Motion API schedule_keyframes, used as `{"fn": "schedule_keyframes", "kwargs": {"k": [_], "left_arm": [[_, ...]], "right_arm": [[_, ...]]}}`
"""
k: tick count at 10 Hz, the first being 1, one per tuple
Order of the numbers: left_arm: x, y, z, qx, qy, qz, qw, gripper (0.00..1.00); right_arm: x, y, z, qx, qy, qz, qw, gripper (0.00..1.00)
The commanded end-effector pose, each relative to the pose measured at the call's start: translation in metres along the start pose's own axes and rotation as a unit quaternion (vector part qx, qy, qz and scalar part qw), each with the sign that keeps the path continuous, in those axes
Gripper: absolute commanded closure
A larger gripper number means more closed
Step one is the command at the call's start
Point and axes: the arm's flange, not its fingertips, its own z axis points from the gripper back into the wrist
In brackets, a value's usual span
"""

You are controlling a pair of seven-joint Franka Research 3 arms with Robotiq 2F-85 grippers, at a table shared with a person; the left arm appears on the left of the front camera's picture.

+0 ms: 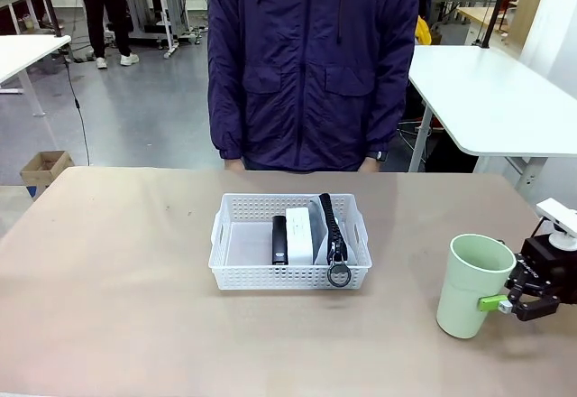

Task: Efficiently arrange items inside the basket to fit them all.
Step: Pick up the Reusable plastic cup and place it inside the Organizing basket.

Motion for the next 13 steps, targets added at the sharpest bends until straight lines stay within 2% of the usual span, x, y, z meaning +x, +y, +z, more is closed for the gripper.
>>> {"fn": "schedule_keyframes", "kwargs": {"k": [1,2,3,5,6,7,8,9,10,11,12,13], "left_arm": [[-0.003,-0.003,-0.003,0.003,0.000,0.000,1.000,0.00],[-0.003,-0.003,-0.003,0.003,0.000,0.000,1.000,0.00],[-0.003,-0.003,-0.003,0.003,0.000,0.000,1.000,0.00],[-0.003,-0.003,-0.003,0.003,0.000,0.000,1.000,0.00],[-0.003,-0.003,-0.003,0.003,0.000,0.000,1.000,0.00],[-0.003,-0.003,-0.003,0.003,0.000,0.000,1.000,0.00],[-0.003,-0.003,-0.003,0.003,0.000,0.000,1.000,0.00],[-0.003,-0.003,-0.003,0.003,0.000,0.000,1.000,0.00],[-0.003,-0.003,-0.003,0.003,0.000,0.000,1.000,0.00],[-0.003,-0.003,-0.003,0.003,0.000,0.000,1.000,0.00],[-0.003,-0.003,-0.003,0.003,0.000,0.000,1.000,0.00],[-0.003,-0.003,-0.003,0.003,0.000,0.000,1.000,0.00]], "right_arm": [[0.000,0.046,-0.021,-0.006,0.006,0.011,1.000,0.60],[0.000,0.046,-0.020,-0.004,0.005,0.006,1.000,0.86],[0.000,0.046,-0.019,-0.005,0.005,0.005,1.000,1.00],[0.000,0.045,-0.017,-0.009,0.005,-0.008,1.000,1.00],[0.006,0.046,-0.014,-0.020,0.005,-0.020,1.000,0.71],[0.028,0.050,-0.009,-0.063,0.007,-0.038,0.997,0.71],[0.072,0.060,-0.002,-0.129,-0.014,-0.085,0.988,1.00],[0.105,0.072,0.001,-0.187,-0.015,-0.101,0.977,0.71],[0.128,0.082,0.005,-0.202,-0.011,-0.113,0.973,1.00],[0.144,0.088,0.013,-0.221,-0.001,-0.144,0.964,1.00],[0.155,0.090,0.023,-0.258,0.026,-0.180,0.949,1.00],[0.163,0.091,0.029,-0.265,0.041,-0.200,0.942,0.71]]}}
